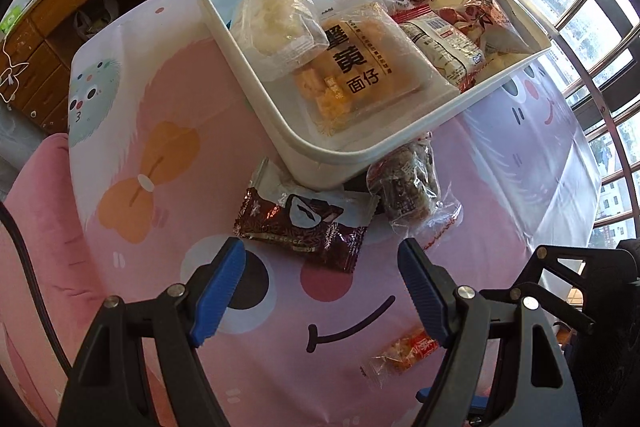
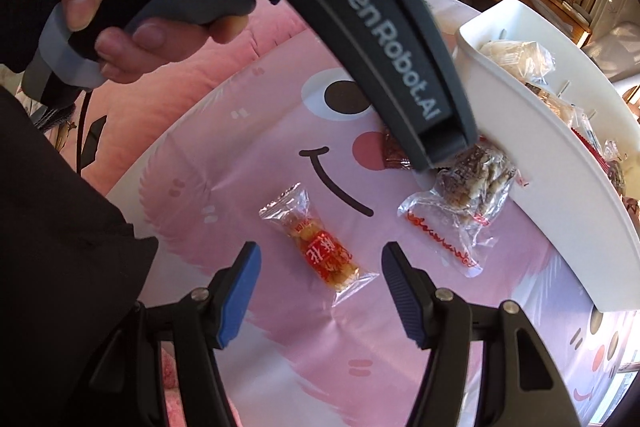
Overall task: Organize snacks
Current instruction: 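Grasp the brown chocolate bag with left gripper while right grasps the orange candy, then lift the brown bag with left gripper while right carries the candy toward the basket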
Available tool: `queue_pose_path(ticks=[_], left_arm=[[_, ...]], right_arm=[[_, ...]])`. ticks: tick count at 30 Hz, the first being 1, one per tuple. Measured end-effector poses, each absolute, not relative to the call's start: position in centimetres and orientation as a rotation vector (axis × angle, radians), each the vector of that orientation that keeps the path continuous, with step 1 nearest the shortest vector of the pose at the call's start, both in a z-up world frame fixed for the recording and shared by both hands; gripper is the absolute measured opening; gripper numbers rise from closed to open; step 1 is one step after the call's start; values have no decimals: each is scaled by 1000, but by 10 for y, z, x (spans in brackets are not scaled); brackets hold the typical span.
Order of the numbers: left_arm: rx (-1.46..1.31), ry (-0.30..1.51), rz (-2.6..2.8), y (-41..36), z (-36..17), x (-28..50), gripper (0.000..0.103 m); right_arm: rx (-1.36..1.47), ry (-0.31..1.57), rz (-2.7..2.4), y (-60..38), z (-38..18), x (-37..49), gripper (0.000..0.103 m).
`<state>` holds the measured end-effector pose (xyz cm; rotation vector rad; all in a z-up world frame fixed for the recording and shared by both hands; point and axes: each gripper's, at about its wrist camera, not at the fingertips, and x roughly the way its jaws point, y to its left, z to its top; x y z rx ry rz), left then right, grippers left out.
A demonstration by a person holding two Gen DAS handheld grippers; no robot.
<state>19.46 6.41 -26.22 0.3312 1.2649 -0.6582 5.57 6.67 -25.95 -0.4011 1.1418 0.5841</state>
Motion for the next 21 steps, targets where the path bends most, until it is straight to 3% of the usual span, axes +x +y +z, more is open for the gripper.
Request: queue_pose_path(ticks=[10, 21], left_arm=[[394, 1273, -654, 51, -289, 212, 77], [395, 1244, -692, 55, -296, 225, 75]], right_arm=[[-409, 1140, 631, 72, -268, 59, 48], [-395, 1155, 648, 81, -276, 62, 23]])
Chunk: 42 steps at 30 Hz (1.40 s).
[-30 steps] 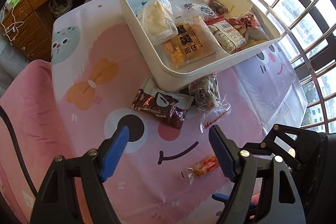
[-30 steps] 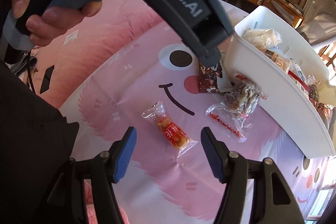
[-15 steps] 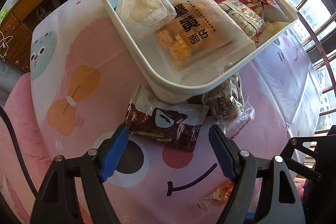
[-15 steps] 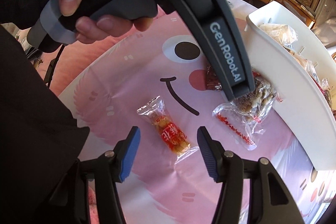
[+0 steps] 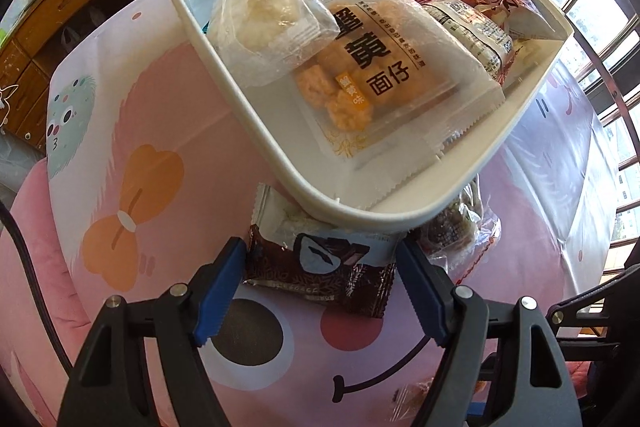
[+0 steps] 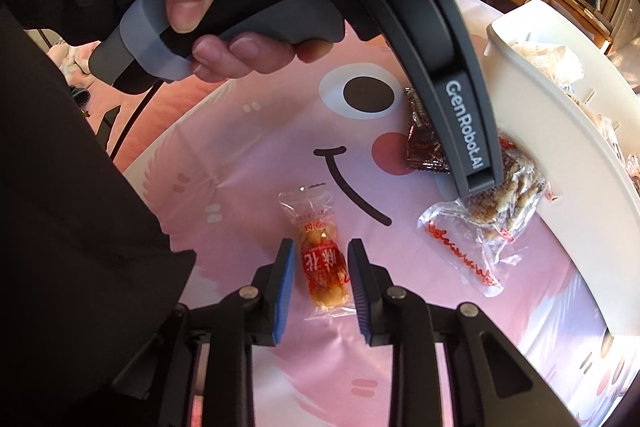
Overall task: Organize snacks
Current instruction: 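Lift the brown bag with left gripper while right carries the candy toward the basket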
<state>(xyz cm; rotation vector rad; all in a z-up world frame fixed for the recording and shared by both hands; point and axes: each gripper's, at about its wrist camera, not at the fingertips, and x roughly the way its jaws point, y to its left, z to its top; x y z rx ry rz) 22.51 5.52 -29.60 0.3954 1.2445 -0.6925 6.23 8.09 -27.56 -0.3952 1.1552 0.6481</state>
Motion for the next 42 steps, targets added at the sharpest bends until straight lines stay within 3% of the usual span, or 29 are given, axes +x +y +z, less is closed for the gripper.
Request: queue_pose_path(ticks=[11, 14, 21, 27, 31, 35, 42], left_arm=[[413, 1204, -747, 59, -295, 215, 60], [372, 1205, -750, 64, -291, 214, 44], [333, 1215, -738, 74, -289, 214, 39], [293, 1243, -725, 78, -288, 208, 42], [286, 1245, -714, 80, -288, 209, 66], [282, 1263, -710, 83, -287, 214, 75], [286, 1268, -691, 85, -291, 217, 76]], right_arm=[[-367, 1175, 640, 73, -274, 69, 22], [-361, 1180, 635, 70, -274, 72, 22], [-355, 1177, 613, 66, -273, 75, 22], [-328, 1176, 568, 62, -264, 71, 22], [-298, 1177, 532, 60, -261, 65, 22], [-281, 1175, 495, 57, -259, 61, 22], [-239, 1175, 410, 44, -261, 51, 22]])
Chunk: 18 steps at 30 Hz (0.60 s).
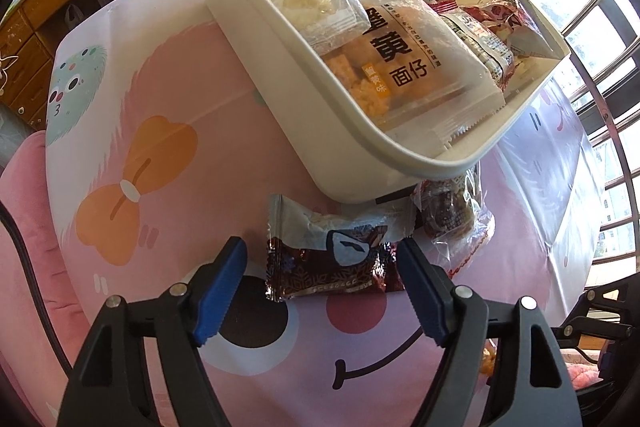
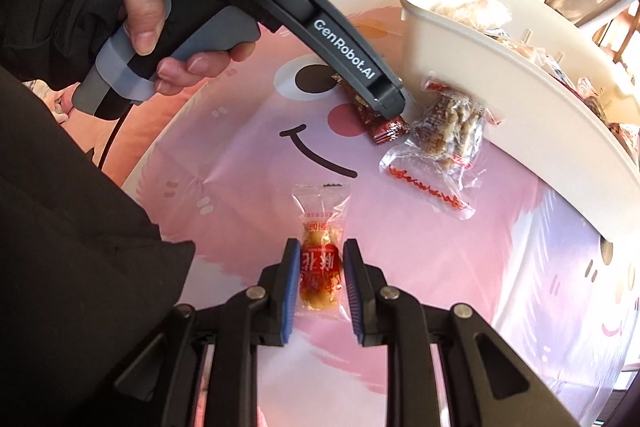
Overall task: Organize snacks
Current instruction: 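Lift the brown bag with left gripper while right carries the candy toward the basket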
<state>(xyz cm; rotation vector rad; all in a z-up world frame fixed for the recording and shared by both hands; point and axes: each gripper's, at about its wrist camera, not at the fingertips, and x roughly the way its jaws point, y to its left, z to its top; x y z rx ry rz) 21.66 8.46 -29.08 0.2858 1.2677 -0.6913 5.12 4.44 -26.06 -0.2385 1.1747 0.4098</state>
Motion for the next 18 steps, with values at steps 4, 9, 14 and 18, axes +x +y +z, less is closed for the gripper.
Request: queue_pose_path(ticks=[4, 9, 14, 18], left_arm=[[307, 1249, -689, 78, -291, 216, 76], [337, 1196, -671, 68, -291, 207, 64], [294, 1187, -660, 64, -289, 202, 41], [268, 1176, -638, 66, -285, 195, 35]], right_arm=[[-208, 1178, 360, 37, -259, 46, 22], [-159, 1179, 295, 26, -256, 40, 22], [-102, 1171, 222, 15, -251, 36, 22], [-77, 1160, 175, 10, -246, 32, 22]])
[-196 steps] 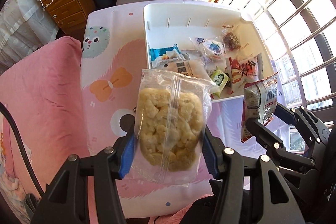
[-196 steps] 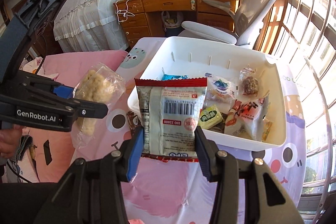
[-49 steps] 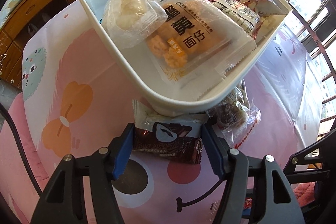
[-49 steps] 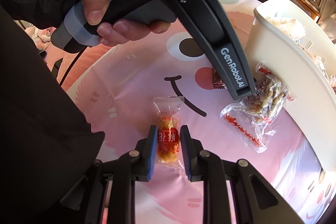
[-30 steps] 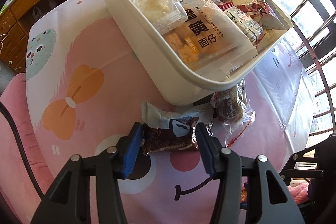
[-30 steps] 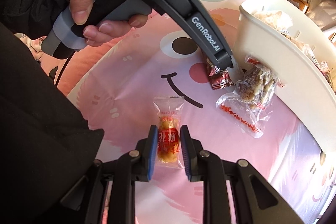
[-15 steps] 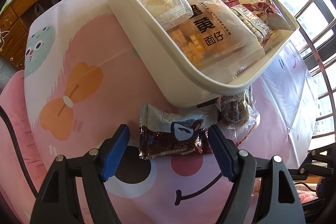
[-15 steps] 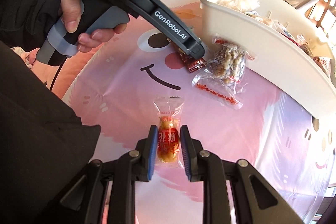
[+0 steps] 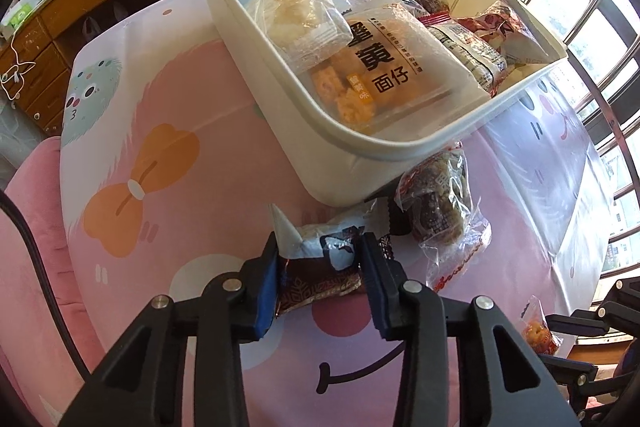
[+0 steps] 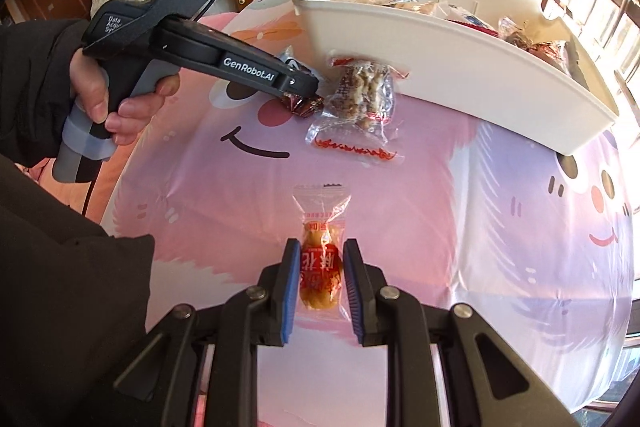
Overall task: Organize snacks
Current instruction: 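Lift the brown bag with left gripper while right carries the candy toward the basket, then hold both snacks over the basket and open both grippers to drop them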
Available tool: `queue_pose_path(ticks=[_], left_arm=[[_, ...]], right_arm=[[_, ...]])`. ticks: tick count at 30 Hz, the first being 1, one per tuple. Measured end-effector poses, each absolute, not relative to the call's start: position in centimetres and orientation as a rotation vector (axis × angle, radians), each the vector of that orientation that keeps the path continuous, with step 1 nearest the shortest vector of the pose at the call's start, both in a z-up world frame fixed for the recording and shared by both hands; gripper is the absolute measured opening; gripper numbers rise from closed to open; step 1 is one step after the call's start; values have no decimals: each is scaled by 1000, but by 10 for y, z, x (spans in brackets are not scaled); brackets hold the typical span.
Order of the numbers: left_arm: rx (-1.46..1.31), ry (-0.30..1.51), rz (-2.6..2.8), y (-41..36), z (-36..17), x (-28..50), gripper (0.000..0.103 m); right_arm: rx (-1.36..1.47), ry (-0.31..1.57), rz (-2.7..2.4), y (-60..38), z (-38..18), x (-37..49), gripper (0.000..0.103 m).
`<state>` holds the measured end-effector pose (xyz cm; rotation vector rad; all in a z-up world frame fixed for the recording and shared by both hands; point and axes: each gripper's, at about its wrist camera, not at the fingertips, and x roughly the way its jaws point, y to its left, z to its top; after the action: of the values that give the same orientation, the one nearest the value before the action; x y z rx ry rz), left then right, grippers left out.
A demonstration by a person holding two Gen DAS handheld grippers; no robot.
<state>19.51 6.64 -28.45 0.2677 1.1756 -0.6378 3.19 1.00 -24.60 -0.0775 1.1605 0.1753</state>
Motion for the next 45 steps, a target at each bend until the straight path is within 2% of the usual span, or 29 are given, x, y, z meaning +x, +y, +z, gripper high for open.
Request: queue_pose_path(ticks=[8, 12, 26, 38, 45], left_arm=[[206, 1165, -615, 86, -268, 183, 22], [168, 1170, -589, 96, -260, 175, 19], [-29, 1113, -448, 123, -197, 137, 18], [-149, 952, -369, 85, -128, 138, 18], [-173, 888, -336, 51, -112, 150, 18]], right_arm=[[-75, 1143, 132, 1, -233, 26, 22], [-85, 1138, 124, -5, -225, 21, 22], [-106, 1072, 154, -52, -186, 26, 22], [-147, 1005, 227, -118, -145, 65, 22], [-168, 966, 235, -153, -133, 94, 22]])
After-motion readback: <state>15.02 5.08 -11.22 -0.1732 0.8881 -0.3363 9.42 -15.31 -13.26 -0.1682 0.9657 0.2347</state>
